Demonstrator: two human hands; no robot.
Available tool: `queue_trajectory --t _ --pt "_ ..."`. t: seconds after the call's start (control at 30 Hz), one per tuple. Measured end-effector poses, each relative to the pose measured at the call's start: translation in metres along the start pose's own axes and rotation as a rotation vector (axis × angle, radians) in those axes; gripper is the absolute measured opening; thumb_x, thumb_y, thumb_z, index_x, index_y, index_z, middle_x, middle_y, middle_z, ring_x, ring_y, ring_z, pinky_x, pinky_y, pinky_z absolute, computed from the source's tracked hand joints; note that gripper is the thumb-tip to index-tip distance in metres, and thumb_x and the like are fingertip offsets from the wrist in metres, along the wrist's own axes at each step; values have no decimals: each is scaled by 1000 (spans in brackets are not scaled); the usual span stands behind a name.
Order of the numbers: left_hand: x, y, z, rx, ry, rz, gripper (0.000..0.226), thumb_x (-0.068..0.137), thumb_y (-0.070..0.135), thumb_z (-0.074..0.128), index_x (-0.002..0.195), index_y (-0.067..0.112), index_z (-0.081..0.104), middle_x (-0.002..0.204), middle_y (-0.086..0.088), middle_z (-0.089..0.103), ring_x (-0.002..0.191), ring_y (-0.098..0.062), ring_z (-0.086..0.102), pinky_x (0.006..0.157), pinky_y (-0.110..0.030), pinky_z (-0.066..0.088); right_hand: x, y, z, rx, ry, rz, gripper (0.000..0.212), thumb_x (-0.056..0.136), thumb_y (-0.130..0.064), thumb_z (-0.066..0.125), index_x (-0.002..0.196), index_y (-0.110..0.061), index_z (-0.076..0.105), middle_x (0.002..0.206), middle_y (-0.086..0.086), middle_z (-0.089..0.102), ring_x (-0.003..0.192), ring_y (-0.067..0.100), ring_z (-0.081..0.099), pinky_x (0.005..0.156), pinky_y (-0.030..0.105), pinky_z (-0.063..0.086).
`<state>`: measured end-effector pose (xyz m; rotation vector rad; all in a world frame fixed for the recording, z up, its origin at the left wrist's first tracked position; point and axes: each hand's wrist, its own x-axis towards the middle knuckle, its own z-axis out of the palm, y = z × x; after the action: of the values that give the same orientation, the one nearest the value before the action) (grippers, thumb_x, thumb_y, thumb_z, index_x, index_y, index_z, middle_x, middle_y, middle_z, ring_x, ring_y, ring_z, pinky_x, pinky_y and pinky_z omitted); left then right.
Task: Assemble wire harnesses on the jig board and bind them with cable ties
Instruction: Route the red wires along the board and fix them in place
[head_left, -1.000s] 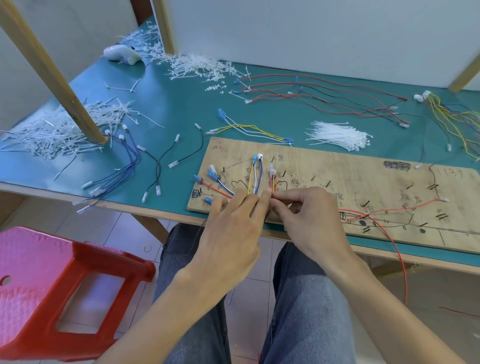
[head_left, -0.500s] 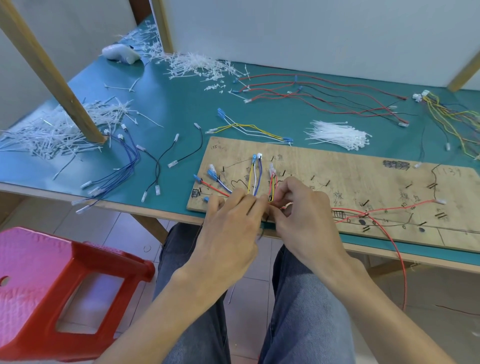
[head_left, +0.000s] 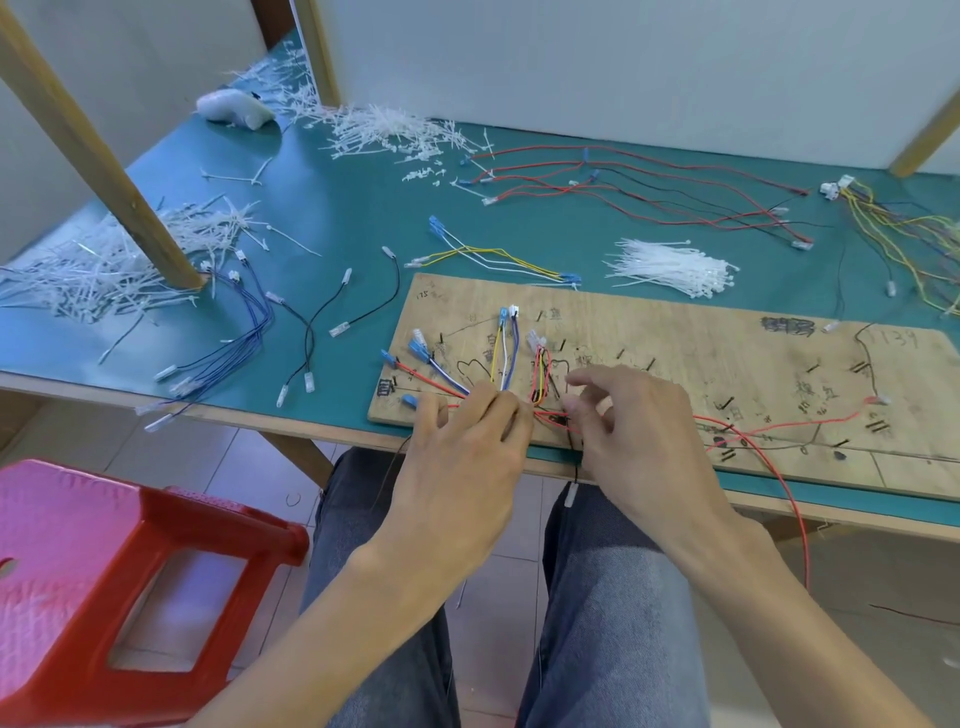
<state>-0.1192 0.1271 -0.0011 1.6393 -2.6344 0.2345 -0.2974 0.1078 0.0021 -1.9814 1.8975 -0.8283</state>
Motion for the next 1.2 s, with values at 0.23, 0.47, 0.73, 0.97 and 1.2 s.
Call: queue_trajectory --t 0.23,0.47,0.73,0.97,1.2 --pt "0 -6 -3 11 -38 16 76 70 14 75 144 14 55 149 -1 50 124 -26 47 85 -45 34 35 -8 -5 -213 -231 -23 47 100 -43 67 145 -32 60 120 -5 55 115 29 61 90 45 53" --pt "-1 -8 1 19 -41 55 82 69 13 72 149 11 52 156 0 47 123 -25 45 84 -44 30 45 -5 -6 -248 -341 -36 47 101 -45 63 146 -42 52 120 -8 51 113 30 61 85 47 53" --pt "-4 -5 5 -22 -47 67 91 64 7 69 152 12 46 160 -4 42 122 -28 46 86 -45 33 39 -5 -8 -395 -397 -105 52 107 -50 48 155 -38 34 116 -5 45 107 34 62 69 42 47" --pt "-3 -11 6 -38 -57 76 92 63 10 78 151 17 52 158 2 49 125 -25 48 83 -43 28 25 5 -12 -20 -301 -47 61 93 -23 79 149 -29 55 109 -17 71 85 6 66 89 32 55" --pt "-4 -11 3 -58 -65 70 81 73 15 65 152 19 48 160 4 46 128 -25 45 87 -46 32 24 6 -26 107 -396 71 87 77 -14 92 152 -24 50 104 -19 74 63 2 64 75 13 49"
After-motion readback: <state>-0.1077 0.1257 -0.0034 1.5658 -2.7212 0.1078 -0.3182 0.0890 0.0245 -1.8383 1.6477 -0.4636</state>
